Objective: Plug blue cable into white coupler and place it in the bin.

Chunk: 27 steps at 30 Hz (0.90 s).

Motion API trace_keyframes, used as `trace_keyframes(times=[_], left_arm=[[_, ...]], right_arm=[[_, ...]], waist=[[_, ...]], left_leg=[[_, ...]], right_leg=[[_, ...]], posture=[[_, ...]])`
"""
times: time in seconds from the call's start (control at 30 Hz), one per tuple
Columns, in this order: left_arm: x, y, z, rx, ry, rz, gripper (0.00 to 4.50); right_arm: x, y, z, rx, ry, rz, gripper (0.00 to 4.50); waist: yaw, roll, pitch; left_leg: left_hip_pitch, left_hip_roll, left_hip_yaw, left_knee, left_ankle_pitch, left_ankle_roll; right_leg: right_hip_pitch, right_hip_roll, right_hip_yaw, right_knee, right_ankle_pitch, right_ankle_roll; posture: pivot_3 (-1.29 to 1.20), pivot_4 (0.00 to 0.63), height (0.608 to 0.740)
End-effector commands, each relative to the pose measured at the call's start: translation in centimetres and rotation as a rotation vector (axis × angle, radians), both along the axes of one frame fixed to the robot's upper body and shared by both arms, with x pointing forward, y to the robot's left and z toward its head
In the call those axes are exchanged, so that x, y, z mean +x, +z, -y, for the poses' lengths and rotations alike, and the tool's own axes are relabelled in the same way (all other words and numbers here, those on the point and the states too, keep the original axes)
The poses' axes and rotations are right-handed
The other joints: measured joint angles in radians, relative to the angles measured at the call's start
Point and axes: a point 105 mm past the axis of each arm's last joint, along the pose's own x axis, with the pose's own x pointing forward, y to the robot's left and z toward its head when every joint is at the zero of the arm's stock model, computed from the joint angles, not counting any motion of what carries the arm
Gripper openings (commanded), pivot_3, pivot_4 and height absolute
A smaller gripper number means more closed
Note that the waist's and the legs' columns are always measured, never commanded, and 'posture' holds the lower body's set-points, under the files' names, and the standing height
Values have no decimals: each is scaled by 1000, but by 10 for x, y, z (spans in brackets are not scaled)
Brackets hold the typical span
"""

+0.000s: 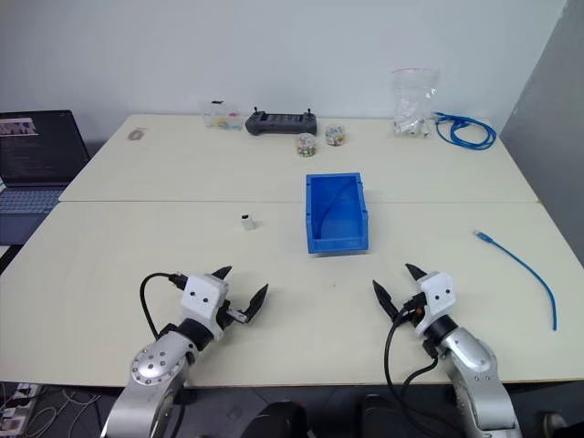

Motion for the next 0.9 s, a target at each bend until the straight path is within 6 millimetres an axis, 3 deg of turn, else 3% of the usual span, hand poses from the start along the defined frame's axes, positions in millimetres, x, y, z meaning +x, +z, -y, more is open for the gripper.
trace_keyframes(times=[0.03, 0.17, 0.37, 0.5, 0.57, 0.63, 0.9], left_arm=[[8, 35, 32, -28, -204, 74, 4500], [18, 49, 73, -82, -424, 18, 4500], [25, 55, 118, -6, -630, -15, 4500], [27, 67, 145, 77, -744, -5, 4500], [28, 77, 163, 74, -786, 1, 4500], [25, 86, 177, 45, -838, -14, 4500], [16, 92, 189, 57, -923, -34, 4500]], right_arm=[[-1, 28, 21, -17, -61, 88, 4439], [-4, 40, 44, -9, -132, 86, 4439], [-1, 51, 82, 23, -284, 53, 4439], [2, 55, 123, -50, -340, -4, 4439], [9, 53, 160, -70, -395, -92, 4439], [16, 52, 185, -86, -417, -151, 4439], [53, 42, 220, -135, -402, -301, 4439]], waist=[[1, 0, 0], [2, -1, 0], [-8, 0, -1], [-5, 0, -1], [-5, -1, -1], [-4, -1, -1], [-30, 0, -1]], left_leg=[[0, 0, 0, 0, 0, 0], [0, -1, 0, 1, 0, 0], [1, 0, 2, 0, 0, 0], [1, -1, 3, 1, 0, 0], [1, -1, 5, 1, 0, 0], [1, -2, 7, 1, 0, 1], [3, 2, 17, 1, 1, 2]], right_leg=[[0, 0, 0, 0, 0, 0], [0, 0, 0, 0, 0, 0], [0, 1, 0, 2, 1, -1], [0, 2, 0, 2, 1, -1], [1, 2, 0, 1, 1, -1], [1, 3, 1, 1, 1, -1], [1, 2, 3, 3, 1, -1]], posture=[[0, 150, 740], [0, 150, 740], [0, 150, 740], [0, 150, 740], [0, 150, 740], [0, 150, 740], [0, 150, 740]])
